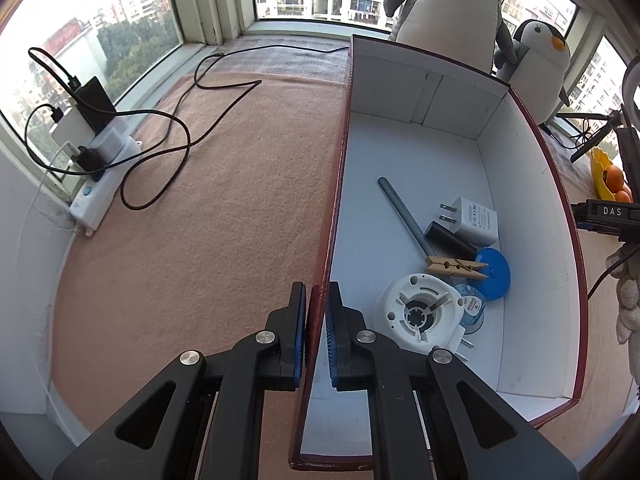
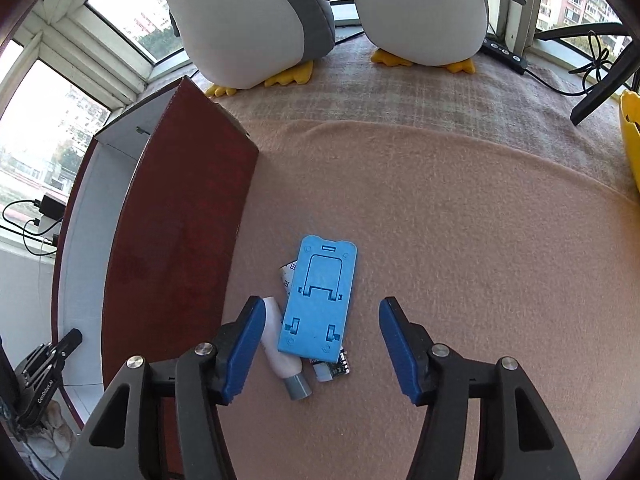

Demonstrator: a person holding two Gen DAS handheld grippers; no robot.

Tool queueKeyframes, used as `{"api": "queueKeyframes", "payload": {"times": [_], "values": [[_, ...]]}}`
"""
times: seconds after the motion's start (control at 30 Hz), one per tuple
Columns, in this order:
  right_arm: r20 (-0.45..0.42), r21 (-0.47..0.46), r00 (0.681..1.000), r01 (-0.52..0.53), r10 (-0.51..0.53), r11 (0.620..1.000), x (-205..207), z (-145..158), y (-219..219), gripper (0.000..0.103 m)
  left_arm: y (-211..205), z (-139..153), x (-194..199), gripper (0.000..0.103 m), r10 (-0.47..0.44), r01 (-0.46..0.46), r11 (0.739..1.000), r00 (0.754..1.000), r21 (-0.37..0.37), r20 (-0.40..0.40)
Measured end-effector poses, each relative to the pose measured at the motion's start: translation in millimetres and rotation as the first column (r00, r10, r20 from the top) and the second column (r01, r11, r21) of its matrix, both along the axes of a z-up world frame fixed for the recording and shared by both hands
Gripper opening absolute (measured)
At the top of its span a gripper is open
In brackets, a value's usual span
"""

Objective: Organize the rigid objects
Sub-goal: 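Grasp the blue phone stand with the right gripper and lift it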

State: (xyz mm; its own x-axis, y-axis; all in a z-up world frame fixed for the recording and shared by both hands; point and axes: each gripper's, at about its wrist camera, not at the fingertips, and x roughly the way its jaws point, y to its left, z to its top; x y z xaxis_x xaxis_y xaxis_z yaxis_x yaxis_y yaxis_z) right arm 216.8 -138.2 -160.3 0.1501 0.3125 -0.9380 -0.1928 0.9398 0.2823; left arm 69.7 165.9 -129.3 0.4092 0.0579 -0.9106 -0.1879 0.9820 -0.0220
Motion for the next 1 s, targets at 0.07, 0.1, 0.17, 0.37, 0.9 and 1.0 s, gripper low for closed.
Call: {"api": "queueKeyframes", "payload": {"times": [0.07, 0.1, 0.17, 0.37, 0.9, 1.0], "values": [[-0.014, 0.001, 1.0, -0.002, 0.002, 1.0, 2.3, -4.6, 3.8, 0.055, -0.7, 0.6, -0.2, 0.008, 0.001, -0.001, 1.0, 1.0, 0.003, 0.004], [-0.021, 0.004, 1.0, -0.002, 0.002, 1.0, 3.2, -6.6, 5.6, 0.055, -1.1, 1.1, -0.1, 0.008, 0.001, -0.001, 1.0, 1.0, 0.005, 0.005], [-0.032, 0.002, 0.999, -0.006, 0.007, 1.0, 3.7, -10.4, 9.7, 0.055, -1.9, 1.8, -0.4, 0.008, 0.001, -0.001, 1.0, 1.0, 0.008, 0.007], [-0.045, -0.029, 0.999, -0.029, 0.028, 0.999, 3.9, -19.8, 18.6, 0.051, -3.0, 1.8, -1.0, 0.007, 0.0, 0.0, 1.0, 1.0, 0.011, 0.009], [-0.057, -0.011, 0.998, 0.008, -0.009, 1.0, 7.8, -23.4, -4.1, 0.033, -0.3, 1.8, 0.2, 0.006, 0.007, -0.007, 1.0, 1.0, 0.003, 0.013], [-0.044, 0.001, 0.999, 0.03, -0.03, 1.0, 4.2, -18.6, -15.0, 0.033, 0.4, 1.6, 0.4, 0.006, 0.007, -0.007, 1.0, 1.0, 0.0, 0.014]]}}
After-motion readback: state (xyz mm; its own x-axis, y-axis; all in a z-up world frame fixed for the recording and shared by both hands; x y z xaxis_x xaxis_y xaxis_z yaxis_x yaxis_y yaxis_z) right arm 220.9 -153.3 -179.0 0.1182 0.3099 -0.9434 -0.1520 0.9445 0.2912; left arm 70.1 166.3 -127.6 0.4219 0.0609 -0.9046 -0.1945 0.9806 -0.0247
